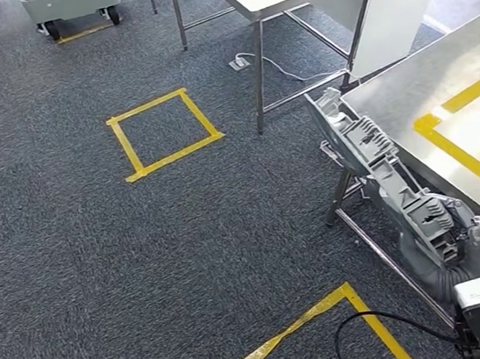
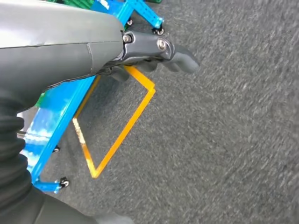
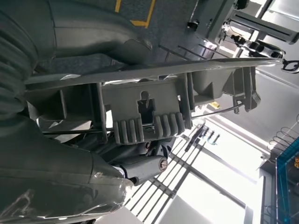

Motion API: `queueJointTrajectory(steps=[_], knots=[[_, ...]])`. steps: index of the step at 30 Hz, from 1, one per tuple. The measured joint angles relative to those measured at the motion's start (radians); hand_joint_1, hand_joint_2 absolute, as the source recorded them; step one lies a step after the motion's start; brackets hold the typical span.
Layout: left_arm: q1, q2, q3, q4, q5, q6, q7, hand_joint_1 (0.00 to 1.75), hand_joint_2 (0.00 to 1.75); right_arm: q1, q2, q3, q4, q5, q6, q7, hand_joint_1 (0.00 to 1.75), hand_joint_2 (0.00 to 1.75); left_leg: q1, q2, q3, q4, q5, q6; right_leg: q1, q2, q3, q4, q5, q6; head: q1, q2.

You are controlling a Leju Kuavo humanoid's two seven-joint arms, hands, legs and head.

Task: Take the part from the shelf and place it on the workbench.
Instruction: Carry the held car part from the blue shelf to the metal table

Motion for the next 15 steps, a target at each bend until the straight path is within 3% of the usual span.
queueJointTrajectory(steps=[2,3,4,6,8,9,11,13,15], knots=[[0.006,0.002,0.011,0.000,0.008,0.001,0.000,0.00,1.75,-0.028,0.000,0.004,0.024,-0.003,0.007,-0.005,1.75,1.75,-0.004,0.021,0.001,0.000,-0.003,0.006,-0.001,-0.031,-0.061,0.128,-0.057,0.004,0.002,0.000],[0.009,0.003,0.017,0.000,0.012,0.001,0.000,0.00,1.75,-0.040,0.000,0.007,0.037,-0.004,0.011,-0.007,1.75,1.75,-0.006,0.033,0.002,0.000,-0.004,0.006,-0.001,-0.035,-0.079,0.165,-0.066,0.005,0.002,0.000],[0.010,0.002,0.022,0.000,0.017,0.001,0.000,0.00,1.75,-0.050,0.000,0.010,0.049,-0.004,0.015,-0.008,1.75,1.75,-0.006,0.043,0.004,0.001,-0.006,0.006,-0.002,-0.037,-0.078,0.167,-0.057,0.005,0.002,0.000],[0.010,-0.001,0.030,0.000,0.022,0.001,-0.001,0.00,1.75,-0.071,-0.001,0.017,0.070,-0.002,0.021,-0.009,1.75,1.75,-0.006,0.064,0.011,0.001,-0.011,0.002,-0.001,-0.053,-0.020,0.062,0.004,0.004,0.002,0.000],[0.011,-0.003,0.038,0.000,0.026,0.001,-0.002,0.00,1.75,-0.095,-0.002,0.029,0.089,0.003,0.023,-0.010,1.75,1.75,-0.011,0.081,0.018,0.002,-0.018,-0.007,0.005,-0.084,0.048,-0.058,0.045,-0.001,0.001,0.000],[0.011,-0.004,0.041,0.000,0.027,0.002,-0.002,0.00,1.75,-0.106,-0.002,0.035,0.097,0.008,0.023,-0.011,1.75,1.75,-0.014,0.089,0.020,0.003,-0.020,-0.011,0.007,-0.091,0.063,-0.087,0.050,-0.006,0.001,0.000],[0.010,-0.004,0.045,0.000,0.029,0.002,-0.001,0.00,1.75,-0.120,-0.004,0.044,0.110,0.016,0.020,-0.013,1.75,1.75,-0.015,0.106,0.023,0.002,-0.022,-0.020,0.010,-0.076,0.063,-0.095,0.050,-0.019,-0.001,0.000],[0.010,-0.006,0.047,0.000,0.029,0.003,0.000,0.00,1.75,-0.124,-0.006,0.047,0.118,0.022,0.016,-0.013,1.75,1.75,-0.011,0.094,0.021,0.012,-0.033,-0.032,0.007,-0.056,0.063,-0.099,0.053,-0.030,-0.001,0.000],[0.010,-0.007,0.048,0.000,0.027,0.004,0.000,0.00,1.75,-0.127,-0.010,0.051,0.121,0.027,0.009,-0.013,1.75,1.75,-0.008,0.052,-0.017,0.091,-0.079,-0.040,0.002,-0.038,0.065,-0.103,0.056,-0.040,-0.004,0.000]])
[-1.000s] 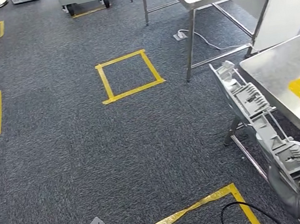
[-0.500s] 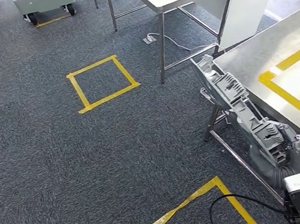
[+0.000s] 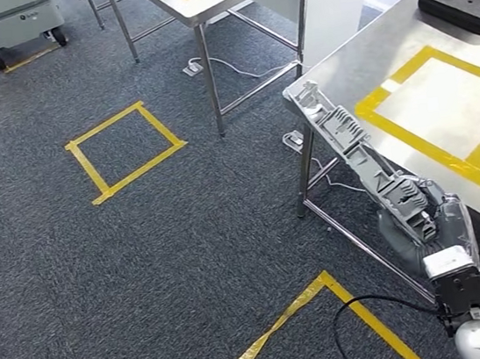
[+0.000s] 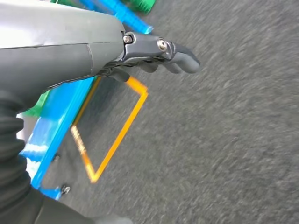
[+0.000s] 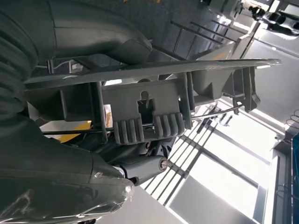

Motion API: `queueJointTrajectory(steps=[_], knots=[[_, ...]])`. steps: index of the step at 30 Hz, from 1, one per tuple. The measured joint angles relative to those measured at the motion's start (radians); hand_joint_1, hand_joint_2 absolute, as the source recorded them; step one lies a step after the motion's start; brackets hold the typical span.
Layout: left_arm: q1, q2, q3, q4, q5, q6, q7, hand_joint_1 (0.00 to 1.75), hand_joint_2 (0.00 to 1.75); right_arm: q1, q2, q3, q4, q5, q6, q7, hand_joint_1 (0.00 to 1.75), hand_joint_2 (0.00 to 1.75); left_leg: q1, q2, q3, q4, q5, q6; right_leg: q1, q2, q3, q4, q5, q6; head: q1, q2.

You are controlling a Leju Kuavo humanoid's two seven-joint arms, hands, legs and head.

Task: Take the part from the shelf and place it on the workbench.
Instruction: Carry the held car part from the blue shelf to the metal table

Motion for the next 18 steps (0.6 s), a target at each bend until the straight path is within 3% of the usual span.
queueJointTrajectory(steps=[2,3,4,6,8,10,12,14,16,18], knots=[[0.003,0.001,0.003,0.000,-0.002,0.001,0.000,0.00,1.75,-0.001,-0.003,0.005,0.001,0.006,-0.008,0.001,1.75,1.75,0.000,-0.025,-0.072,0.135,-0.055,-0.003,-0.001,0.021,0.000,0.000,0.000,-0.004,-0.002,0.000],[0.005,0.002,0.005,0.000,-0.003,0.002,-0.001,0.00,1.75,0.000,-0.005,0.007,0.001,0.010,-0.012,0.002,1.75,1.75,0.000,-0.029,-0.101,0.181,-0.062,-0.004,-0.002,0.033,0.000,0.000,-0.001,-0.005,-0.002,0.000],[0.007,0.002,0.007,0.000,-0.004,0.003,-0.002,0.00,1.75,0.001,-0.006,0.008,0.001,0.015,-0.016,0.004,1.75,1.75,0.001,-0.030,-0.114,0.192,-0.050,-0.004,-0.003,0.047,0.001,0.000,-0.001,-0.004,-0.002,0.000],[0.008,0.004,0.008,0.000,-0.010,0.005,-0.004,0.00,1.75,0.005,-0.012,0.011,-0.001,0.028,-0.026,0.011,1.75,1.75,0.004,-0.042,-0.085,0.110,0.020,-0.004,-0.006,0.074,0.004,0.000,-0.001,-0.002,-0.002,0.000],[0.007,0.005,0.008,0.000,-0.016,0.006,-0.006,0.00,1.75,0.010,-0.020,0.012,-0.008,0.040,-0.037,0.016,1.75,1.75,0.012,-0.087,-0.030,-0.016,0.077,-0.004,-0.006,0.099,0.000,0.005,-0.003,0.007,-0.002,0.000],[0.006,0.007,0.008,0.000,-0.022,0.008,-0.012,0.00,1.75,0.015,-0.028,0.013,-0.019,0.046,-0.044,0.018,1.75,1.75,0.016,-0.113,-0.005,-0.073,0.084,0.002,-0.007,0.122,-0.008,0.007,-0.002,0.021,-0.003,0.000],[0.004,0.008,0.008,0.000,-0.026,0.009,-0.019,0.00,1.75,0.023,-0.037,0.015,-0.028,0.047,-0.047,0.019,1.75,1.75,0.014,-0.092,-0.002,-0.080,0.084,0.015,-0.011,0.138,-0.016,0.003,0.001,0.034,-0.003,0.000],[0.001,0.008,0.008,0.000,-0.027,0.009,-0.021,0.00,1.75,0.030,-0.045,0.016,-0.035,0.047,-0.047,0.019,1.75,1.75,0.015,-0.068,0.001,-0.084,0.086,0.030,-0.008,0.097,-0.037,0.038,-0.022,0.042,0.003,0.000],[0.001,0.010,0.008,0.000,-0.027,0.010,-0.021,0.00,1.75,0.032,-0.050,0.019,-0.038,0.047,-0.047,0.019,1.75,1.75,0.012,-0.047,0.004,-0.086,0.084,0.040,-0.004,0.030,-0.091,0.152,-0.082,0.047,0.008,0.000],[0.004,0.011,0.008,0.000,-0.028,0.010,-0.022,0.00,1.75,0.033,-0.051,0.022,-0.038,0.047,-0.047,0.020,1.75,1.75,0.007,-0.023,0.006,-0.086,0.081,0.044,-0.005,0.006,-0.145,0.270,-0.127,0.049,0.008,0.000]])
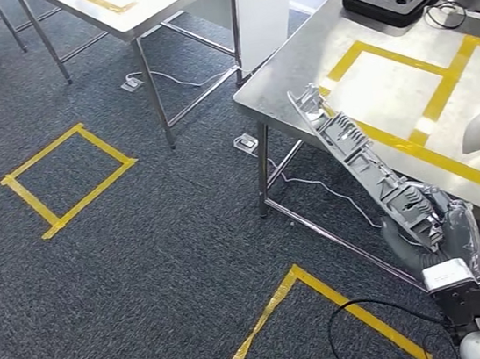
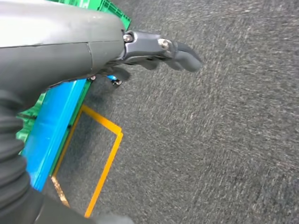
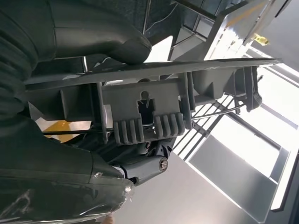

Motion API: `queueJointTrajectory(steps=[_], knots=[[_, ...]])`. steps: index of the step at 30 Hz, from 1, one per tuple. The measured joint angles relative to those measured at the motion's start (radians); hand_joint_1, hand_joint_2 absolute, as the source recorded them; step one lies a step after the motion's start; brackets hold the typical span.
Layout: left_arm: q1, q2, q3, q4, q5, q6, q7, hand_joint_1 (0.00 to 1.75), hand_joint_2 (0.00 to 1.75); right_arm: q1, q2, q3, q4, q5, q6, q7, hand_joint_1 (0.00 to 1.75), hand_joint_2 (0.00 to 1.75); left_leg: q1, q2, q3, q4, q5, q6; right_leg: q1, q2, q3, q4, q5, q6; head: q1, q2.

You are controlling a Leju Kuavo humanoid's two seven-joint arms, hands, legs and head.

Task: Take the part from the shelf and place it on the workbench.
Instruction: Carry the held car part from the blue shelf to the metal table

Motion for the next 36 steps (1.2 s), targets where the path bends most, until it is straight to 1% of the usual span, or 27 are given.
queueJointTrajectory(steps=[1,2,3,5,6,7,9,10,11,13,15,16,17,18,19,20,22,24,25,26,28,29,30,31,32,34,36], knots=[[0.001,0.000,0.000,0.000,-0.003,0.000,-0.002,0.00,1.75,0.002,-0.001,0.000,-0.001,0.000,0.000,0.001,1.75,1.75,-0.001,0.012,0.001,0.000,-0.002,0.000,0.000,-0.003,-0.006,0.016,0.002,0.001,0.000,0.000],[0.001,-0.001,0.000,0.000,-0.006,0.000,-0.006,0.00,1.75,0.003,-0.003,0.001,-0.003,0.000,0.000,0.002,1.75,1.75,-0.002,0.023,0.004,0.000,-0.003,0.000,0.000,-0.007,0.010,-0.009,0.022,0.000,0.000,0.000],[0.000,-0.002,-0.001,0.000,-0.011,0.000,-0.011,0.00,1.75,0.005,-0.005,0.001,-0.007,0.000,0.000,0.003,1.75,1.75,-0.002,0.034,0.008,0.000,-0.006,-0.002,0.000,-0.017,0.045,-0.069,0.053,-0.001,0.000,0.000],[0.000,-0.003,-0.003,0.000,-0.020,0.002,-0.025,0.00,1.75,0.009,-0.009,0.001,-0.022,-0.002,0.000,0.004,1.75,1.75,-0.007,0.052,0.016,0.002,-0.013,-0.010,0.006,-0.059,0.122,-0.204,0.100,-0.006,0.001,0.000],[-0.001,-0.004,-0.004,0.000,-0.025,0.003,-0.033,0.00,1.75,0.012,-0.011,0.002,-0.033,-0.001,0.001,0.004,1.75,1.75,-0.010,0.060,0.019,0.003,-0.015,-0.015,0.009,-0.072,0.145,-0.245,0.109,-0.011,0.000,0.000],[-0.001,-0.004,-0.006,0.000,-0.028,0.004,-0.040,0.00,1.75,0.016,-0.013,0.002,-0.045,0.001,0.001,0.004,1.75,1.75,-0.013,0.068,0.021,0.003,-0.016,-0.020,0.012,-0.076,0.153,-0.261,0.110,-0.017,0.000,0.000],[-0.004,-0.004,-0.012,0.000,-0.036,0.006,-0.052,0.00,1.75,0.029,-0.019,0.002,-0.070,0.008,0.001,0.005,1.75,1.75,-0.013,0.085,0.024,0.001,-0.019,-0.031,0.013,-0.051,0.150,-0.263,0.113,-0.031,-0.002,0.000],[-0.006,-0.005,-0.016,0.000,-0.039,0.007,-0.055,0.00,1.75,0.037,-0.023,0.002,-0.083,0.012,0.001,0.007,1.75,1.75,-0.011,0.079,0.024,0.007,-0.026,-0.037,0.011,-0.040,0.150,-0.265,0.116,-0.037,-0.002,0.000],[-0.008,-0.006,-0.019,0.000,-0.041,0.007,-0.056,0.00,1.75,0.043,-0.027,0.002,-0.096,0.016,0.001,0.009,1.75,1.75,-0.009,0.061,0.015,0.028,-0.042,-0.042,0.008,-0.030,0.151,-0.268,0.118,-0.042,-0.003,0.000],[-0.011,-0.011,-0.023,0.000,-0.043,0.007,-0.055,0.00,1.75,0.049,-0.032,0.002,-0.120,0.022,0.001,0.012,1.75,1.75,-0.006,0.016,-0.030,0.127,-0.095,-0.049,0.002,-0.008,0.152,-0.271,0.120,-0.050,-0.007,0.000],[-0.008,-0.014,-0.025,0.000,-0.043,0.006,-0.051,0.00,1.75,0.052,-0.037,0.002,-0.136,0.026,0.002,0.014,1.75,1.75,-0.005,0.001,-0.092,0.244,-0.139,-0.052,0.001,0.018,0.152,-0.271,0.120,-0.054,-0.009,0.000],[-0.006,-0.014,-0.026,0.000,-0.043,0.005,-0.048,0.00,1.75,0.054,-0.039,0.002,-0.142,0.028,0.002,0.016,1.75,1.75,-0.005,-0.001,-0.107,0.268,-0.136,-0.052,0.001,0.032,0.152,-0.271,0.120,-0.054,-0.009,0.000],[-0.006,-0.014,-0.026,0.000,-0.043,0.004,-0.045,0.00,1.75,0.056,-0.042,0.002,-0.149,0.032,0.002,0.017,1.75,1.75,-0.005,-0.005,-0.106,0.256,-0.116,-0.051,0.001,0.047,0.153,-0.271,0.120,-0.054,-0.009,0.000],[-0.006,-0.015,-0.026,0.000,-0.044,0.002,-0.040,0.00,1.75,0.059,-0.045,0.002,-0.157,0.036,0.003,0.019,1.75,1.75,-0.004,-0.011,-0.088,0.212,-0.081,-0.049,0.000,0.061,0.153,-0.271,0.120,-0.052,-0.009,0.000],[-0.007,-0.015,-0.026,0.000,-0.044,0.000,-0.036,0.00,1.75,0.062,-0.050,0.002,-0.168,0.041,0.003,0.021,1.75,1.75,-0.002,-0.029,-0.059,0.149,-0.045,-0.048,-0.001,0.074,0.153,-0.271,0.121,-0.049,-0.009,0.000],[-0.008,-0.016,-0.026,0.000,-0.044,-0.001,-0.033,0.00,1.75,0.065,-0.055,0.002,-0.179,0.043,0.003,0.023,1.75,1.75,0.002,-0.049,-0.030,0.085,-0.022,-0.045,-0.001,0.087,0.151,-0.268,0.120,-0.045,-0.009,0.000],[-0.010,-0.017,-0.027,0.000,-0.044,-0.004,-0.028,0.00,1.75,0.070,-0.063,0.003,-0.200,0.048,0.002,0.024,1.75,1.75,0.005,-0.076,0.002,0.016,-0.008,-0.037,0.000,0.108,0.144,-0.267,0.122,-0.032,-0.009,0.000],[-0.011,-0.018,-0.027,0.000,-0.045,-0.008,-0.020,0.00,1.75,0.077,-0.070,0.003,-0.216,0.055,0.001,0.027,1.75,1.75,0.003,-0.063,0.005,0.008,-0.010,-0.024,-0.003,0.124,0.138,-0.272,0.126,-0.018,-0.009,0.000],[-0.012,-0.020,-0.027,0.000,-0.045,-0.010,-0.016,0.00,1.75,0.083,-0.074,0.003,-0.223,0.060,0.000,0.029,1.75,1.75,0.003,-0.054,0.007,0.007,-0.009,-0.016,-0.003,0.113,0.134,-0.268,0.123,-0.013,-0.008,0.000],[-0.012,-0.021,-0.027,0.000,-0.046,-0.012,-0.013,0.00,1.75,0.086,-0.080,0.003,-0.229,0.065,-0.001,0.031,1.75,1.75,0.003,-0.044,0.008,0.005,-0.008,-0.009,-0.001,0.088,0.124,-0.249,0.110,-0.008,-0.005,0.000],[-0.010,-0.020,-0.027,0.000,-0.049,-0.013,-0.008,0.00,1.75,0.090,-0.088,0.006,-0.239,0.075,-0.004,0.036,1.75,1.75,0.001,-0.025,0.011,0.003,-0.010,0.002,0.002,0.024,0.079,-0.148,0.054,-0.001,0.001,0.000],[-0.008,-0.019,-0.027,0.000,-0.050,-0.013,-0.004,0.00,1.75,0.089,-0.090,0.007,-0.241,0.080,-0.007,0.038,1.75,1.75,-0.001,-0.016,0.012,0.003,-0.011,0.006,0.001,0.006,0.048,-0.079,0.022,0.001,0.002,0.000],[-0.005,-0.018,-0.027,0.000,-0.050,-0.014,-0.001,0.00,1.75,0.090,-0.091,0.008,-0.243,0.083,-0.010,0.040,1.75,1.75,-0.003,-0.008,0.013,0.003,-0.013,0.007,0.000,-0.001,0.022,-0.023,0.001,0.003,0.002,0.000],[-0.003,-0.018,-0.027,0.000,-0.049,-0.015,0.002,0.00,1.75,0.091,-0.092,0.008,-0.244,0.087,-0.015,0.041,1.75,1.75,-0.004,0.000,0.015,0.003,-0.014,0.007,-0.001,-0.003,0.011,0.004,-0.003,0.004,0.002,0.000],[-0.003,-0.018,-0.027,0.000,-0.049,-0.016,0.003,0.00,1.75,0.092,-0.093,0.008,-0.244,0.091,-0.019,0.041,1.75,1.75,-0.004,0.005,0.017,0.004,-0.015,0.007,-0.001,-0.004,0.021,-0.009,0.012,0.003,0.002,0.000],[-0.003,-0.018,-0.027,0.000,-0.048,-0.018,0.004,0.00,1.75,0.094,-0.094,0.009,-0.246,0.097,-0.026,0.041,1.75,1.75,-0.004,0.014,0.024,0.004,-0.019,0.002,0.000,-0.012,0.090,-0.133,0.071,0.000,0.002,0.000],[-0.004,-0.017,-0.027,0.000,-0.048,-0.019,0.004,0.00,1.75,0.095,-0.095,0.010,-0.249,0.101,-0.031,0.040,1.75,1.75,-0.009,0.017,0.028,0.005,-0.022,-0.006,0.003,-0.023,0.153,-0.243,0.104,-0.008,0.002,0.000]])
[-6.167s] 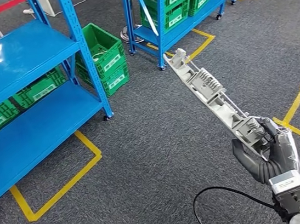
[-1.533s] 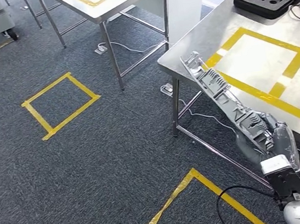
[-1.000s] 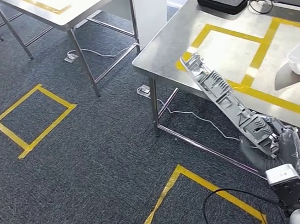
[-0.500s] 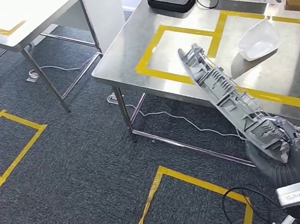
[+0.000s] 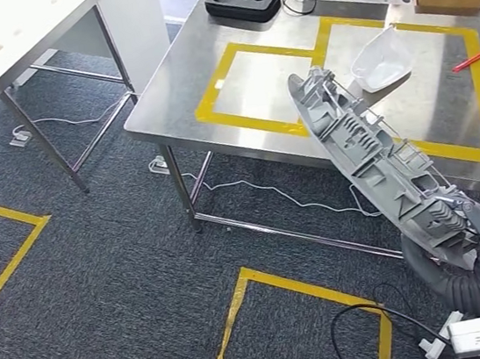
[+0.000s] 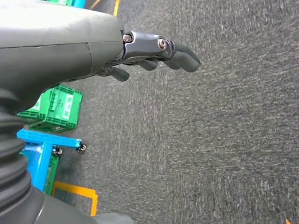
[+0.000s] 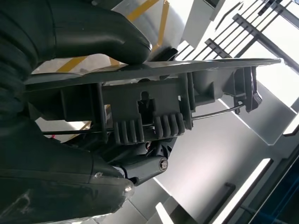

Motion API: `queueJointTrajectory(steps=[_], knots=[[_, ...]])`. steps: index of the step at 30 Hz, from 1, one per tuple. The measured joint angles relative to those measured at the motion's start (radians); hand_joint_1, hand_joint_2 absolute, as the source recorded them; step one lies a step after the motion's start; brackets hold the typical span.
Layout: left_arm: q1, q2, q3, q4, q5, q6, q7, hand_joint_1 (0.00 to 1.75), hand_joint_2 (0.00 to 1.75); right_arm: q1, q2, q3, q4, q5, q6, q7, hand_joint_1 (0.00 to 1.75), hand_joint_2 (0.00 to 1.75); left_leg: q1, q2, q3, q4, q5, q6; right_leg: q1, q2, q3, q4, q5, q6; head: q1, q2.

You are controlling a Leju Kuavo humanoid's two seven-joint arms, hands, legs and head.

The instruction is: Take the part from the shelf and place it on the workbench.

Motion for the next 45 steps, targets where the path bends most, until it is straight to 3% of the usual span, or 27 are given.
queueJointTrajectory(steps=[3,5,6,8,10,11,12,14,15,17,20,22,24,25,26,27,29,31,34,36,39,40,41,42,45], knots=[[0.000,0.001,0.000,0.000,0.004,-0.002,0.001,0.00,1.75,0.001,0.000,0.002,-0.002,0.016,-0.007,-0.001,1.75,1.75,-0.002,0.004,0.001,-0.004,0.002,-0.016,0.005,0.003,0.011,-0.025,0.003,-0.016,-0.001,0.000],[-0.001,0.000,0.000,0.000,0.007,-0.003,0.001,0.00,1.75,0.000,0.000,0.002,-0.003,0.025,-0.014,-0.001,1.75,1.75,0.000,-0.002,-0.008,0.011,-0.013,-0.028,0.002,0.008,0.012,-0.032,0.009,-0.029,-0.002,0.000],[-0.001,0.000,0.000,0.000,0.008,-0.003,0.001,0.00,1.75,0.000,-0.001,0.002,-0.004,0.029,-0.017,-0.001,1.75,1.75,0.001,-0.007,-0.024,0.047,-0.035,-0.033,-0.001,0.009,0.013,-0.035,0.011,-0.034,-0.003,0.000],[0.000,-0.002,0.000,0.000,0.008,-0.004,0.000,0.00,1.75,-0.001,-0.001,0.003,-0.005,0.032,-0.024,-0.001,1.75,1.75,0.003,-0.016,-0.085,0.170,-0.097,-0.039,-0.003,0.013,0.013,-0.036,0.012,-0.040,-0.005,0.000],[0.002,-0.001,0.000,0.000,0.010,-0.006,0.000,0.00,1.75,0.000,-0.001,0.004,-0.005,0.033,-0.028,-0.002,1.75,1.75,0.003,-0.019,-0.136,0.264,-0.121,-0.041,-0.003,0.020,0.013,-0.036,0.011,-0.041,-0.005,0.000],[0.003,-0.001,0.000,0.000,0.011,-0.006,0.000,0.00,1.75,0.000,-0.001,0.006,-0.005,0.033,-0.029,-0.002,1.75,1.75,0.004,-0.019,-0.139,0.261,-0.104,-0.041,-0.004,0.024,0.014,-0.036,0.011,-0.041,-0.005,0.000],[0.003,-0.001,0.000,0.000,0.011,-0.006,0.000,0.00,1.75,0.000,-0.001,0.007,-0.005,0.034,-0.029,-0.002,1.75,1.75,0.004,-0.020,-0.123,0.222,-0.071,-0.040,-0.004,0.029,0.015,-0.036,0.010,-0.040,-0.005,0.000],[0.002,-0.001,0.000,0.000,0.012,-0.006,-0.001,0.00,1.75,0.001,-0.001,0.011,-0.005,0.035,-0.031,-0.002,1.75,1.75,0.006,-0.025,-0.062,0.090,-0.003,-0.039,-0.003,0.037,0.016,-0.033,0.008,-0.033,-0.006,0.000],[0.002,-0.001,0.000,0.000,0.012,-0.006,-0.001,0.00,1.75,0.002,-0.001,0.012,-0.006,0.038,-0.034,-0.002,1.75,1.75,0.007,-0.028,-0.039,0.039,0.014,-0.036,-0.001,0.040,0.015,-0.031,0.007,-0.028,-0.006,0.000],[0.000,-0.001,0.000,0.000,0.012,-0.007,0.000,0.00,1.75,0.006,-0.001,0.014,-0.007,0.049,-0.043,0.000,1.75,1.75,0.005,-0.033,-0.022,-0.002,0.018,-0.026,0.001,0.044,0.013,-0.031,0.007,-0.017,-0.006,0.000],[0.000,-0.001,0.000,0.000,0.010,-0.010,0.011,0.00,1.75,0.017,-0.006,0.016,-0.015,0.060,-0.055,0.006,1.75,1.75,0.007,-0.033,-0.022,-0.005,0.020,-0.005,-0.002,0.039,0.005,-0.020,-0.005,0.000,-0.004,0.000],[0.000,0.001,0.001,0.000,0.008,-0.011,0.016,0.00,1.75,0.022,-0.013,0.017,-0.023,0.060,-0.060,0.009,1.75,1.75,0.008,-0.032,-0.020,-0.006,0.021,0.006,-0.003,0.028,-0.036,0.069,-0.057,0.007,0.001,0.000],[0.001,0.004,0.001,0.000,0.005,-0.015,0.020,0.00,1.75,0.026,-0.018,0.018,-0.028,0.065,-0.062,0.011,1.75,1.75,0.006,-0.031,-0.020,-0.006,0.020,0.011,-0.003,0.022,-0.099,0.205,-0.116,0.010,0.004,0.000],[0.001,0.005,0.001,0.000,0.002,-0.017,0.021,0.00,1.75,0.028,-0.020,0.018,-0.029,0.072,-0.063,0.014,1.75,1.75,0.005,-0.031,-0.019,-0.006,0.020,0.012,-0.003,0.021,-0.118,0.245,-0.125,0.011,0.004,0.000],[0.001,0.006,0.001,0.000,0.000,-0.020,0.021,0.00,1.75,0.031,-0.024,0.018,-0.031,0.084,-0.064,0.017,1.75,1.75,0.004,-0.031,-0.018,-0.006,0.019,0.012,-0.003,0.021,-0.119,0.248,-0.115,0.010,0.004,0.000],[0.001,0.006,0.001,0.000,-0.003,-0.023,0.021,0.00,1.75,0.032,-0.028,0.019,-0.032,0.099,-0.066,0.022,1.75,1.75,0.004,-0.031,-0.016,-0.006,0.018,0.011,-0.003,0.020,-0.100,0.209,-0.087,0.008,0.004,0.000],[0.001,0.006,0.001,0.000,-0.006,-0.025,0.021,0.00,1.75,0.032,-0.035,0.019,-0.034,0.132,-0.073,0.030,1.75,1.75,0.003,-0.031,-0.011,-0.005,0.015,0.006,-0.002,0.015,-0.029,0.070,-0.025,0.004,0.004,0.000],[0.001,0.007,0.001,0.000,-0.006,-0.025,0.021,0.00,1.75,0.030,-0.040,0.020,-0.036,0.152,-0.083,0.034,1.75,1.75,-0.001,-0.032,-0.011,-0.003,0.014,-0.003,0.000,0.011,0.016,-0.016,-0.002,-0.002,0.003,0.000],[0.000,0.008,0.001,0.000,-0.006,-0.025,0.020,0.00,1.75,0.025,-0.046,0.020,-0.037,0.168,-0.095,0.035,1.75,1.75,0.000,-0.030,-0.012,-0.005,0.015,-0.020,0.001,0.016,0.018,-0.027,0.000,-0.019,0.002,0.000],[-0.002,0.006,0.001,0.000,-0.004,-0.024,0.017,0.00,1.75,0.019,-0.049,0.020,-0.038,0.173,-0.097,0.035,1.75,1.75,0.001,-0.029,-0.027,0.030,-0.013,-0.031,-0.002,0.018,0.020,-0.032,0.005,-0.032,-0.002,0.000],[-0.002,0.005,0.000,0.000,-0.004,-0.025,0.015,0.00,1.75,0.013,-0.051,0.021,-0.038,0.174,-0.099,0.033,1.75,1.75,0.002,-0.030,-0.114,0.209,-0.100,-0.041,-0.003,0.019,0.019,-0.034,0.007,-0.042,-0.008,0.000],[-0.001,0.005,0.000,0.000,-0.005,-0.026,0.016,0.00,1.75,0.012,-0.051,0.021,-0.038,0.172,-0.099,0.033,1.75,1.75,0.002,-0.030,-0.138,0.255,-0.112,-0.042,-0.003,0.020,0.018,-0.034,0.006,-0.043,-0.008,0.000],[0.000,0.005,0.000,0.000,-0.005,-0.027,0.017,0.00,1.75,0.012,-0.052,0.021,-0.038,0.170,-0.099,0.031,1.75,1.75,0.002,-0.030,-0.146,0.268,-0.105,-0.042,-0.003,0.021,0.018,-0.034,0.006,-0.043,-0.008,0.000],[0.000,0.005,0.001,0.000,-0.004,-0.028,0.018,0.00,1.75,0.011,-0.052,0.021,-0.038,0.168,-0.098,0.030,1.75,1.75,0.003,-0.030,-0.135,0.241,-0.079,-0.041,-0.003,0.023,0.019,-0.034,0.006,-0.043,-0.008,0.000],[-0.002,0.006,0.001,0.000,-0.004,-0.028,0.018,0.00,1.75,0.007,-0.052,0.021,-0.038,0.166,-0.098,0.027,1.75,1.75,0.002,-0.031,-0.043,0.055,0.010,-0.033,0.000,0.026,0.019,-0.031,0.005,-0.035,-0.008,0.000]])
